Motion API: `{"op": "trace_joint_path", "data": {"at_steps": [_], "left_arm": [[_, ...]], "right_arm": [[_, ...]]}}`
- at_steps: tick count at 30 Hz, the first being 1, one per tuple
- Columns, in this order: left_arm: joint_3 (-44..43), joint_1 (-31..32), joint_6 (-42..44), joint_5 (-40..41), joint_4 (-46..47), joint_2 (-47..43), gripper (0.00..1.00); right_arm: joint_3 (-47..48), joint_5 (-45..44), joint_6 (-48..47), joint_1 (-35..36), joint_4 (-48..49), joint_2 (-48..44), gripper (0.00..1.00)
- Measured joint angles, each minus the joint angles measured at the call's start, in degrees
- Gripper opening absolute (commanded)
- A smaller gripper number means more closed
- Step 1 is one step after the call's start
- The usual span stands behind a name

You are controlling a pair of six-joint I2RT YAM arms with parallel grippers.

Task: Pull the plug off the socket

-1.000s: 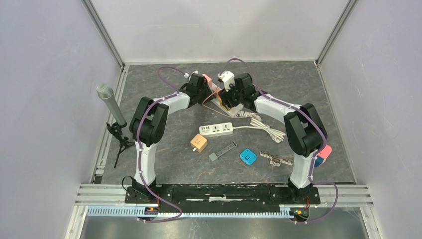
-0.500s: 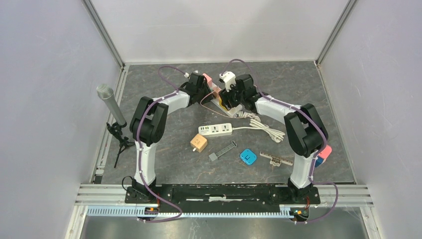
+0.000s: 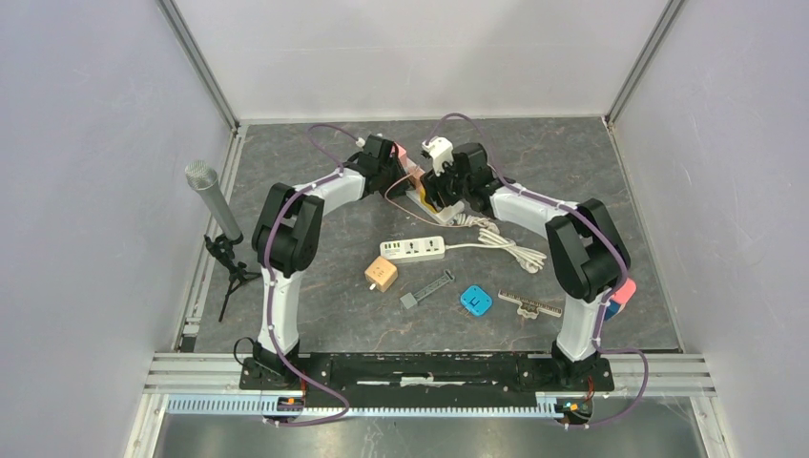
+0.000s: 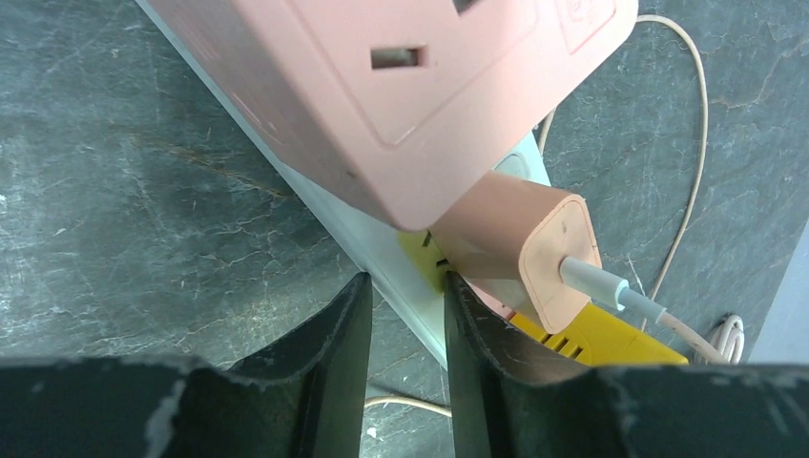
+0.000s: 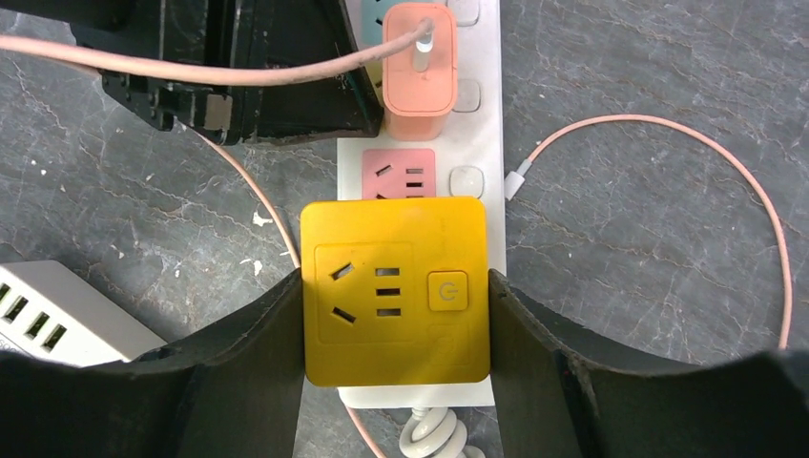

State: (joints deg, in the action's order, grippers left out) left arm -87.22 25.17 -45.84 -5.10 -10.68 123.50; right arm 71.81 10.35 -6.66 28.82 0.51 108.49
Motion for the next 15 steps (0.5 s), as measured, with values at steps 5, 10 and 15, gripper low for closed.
{"op": "trace_joint_path", "data": {"at_steps": [5, 10, 15], "left_arm": [[-1.29, 0.02, -0.28, -0.07, -1.95, 0.42, 0.32], [-2.95, 0.02, -0.39, -0.09, -4.87, 0.66, 0.31], [-3.48, 0.33, -0.37, -0.07, -6.27, 0.70, 0.30]], "right_arm": [[0.04, -4.04, -2.75, 2.25, -0.33, -0.13, 0.00], [-0.72, -6.47, -4.74, 3.63, -0.15, -0.98, 0.00], [-2.25, 0.17, -0.52, 0.22, 1.60, -1.42, 0.00]]}}
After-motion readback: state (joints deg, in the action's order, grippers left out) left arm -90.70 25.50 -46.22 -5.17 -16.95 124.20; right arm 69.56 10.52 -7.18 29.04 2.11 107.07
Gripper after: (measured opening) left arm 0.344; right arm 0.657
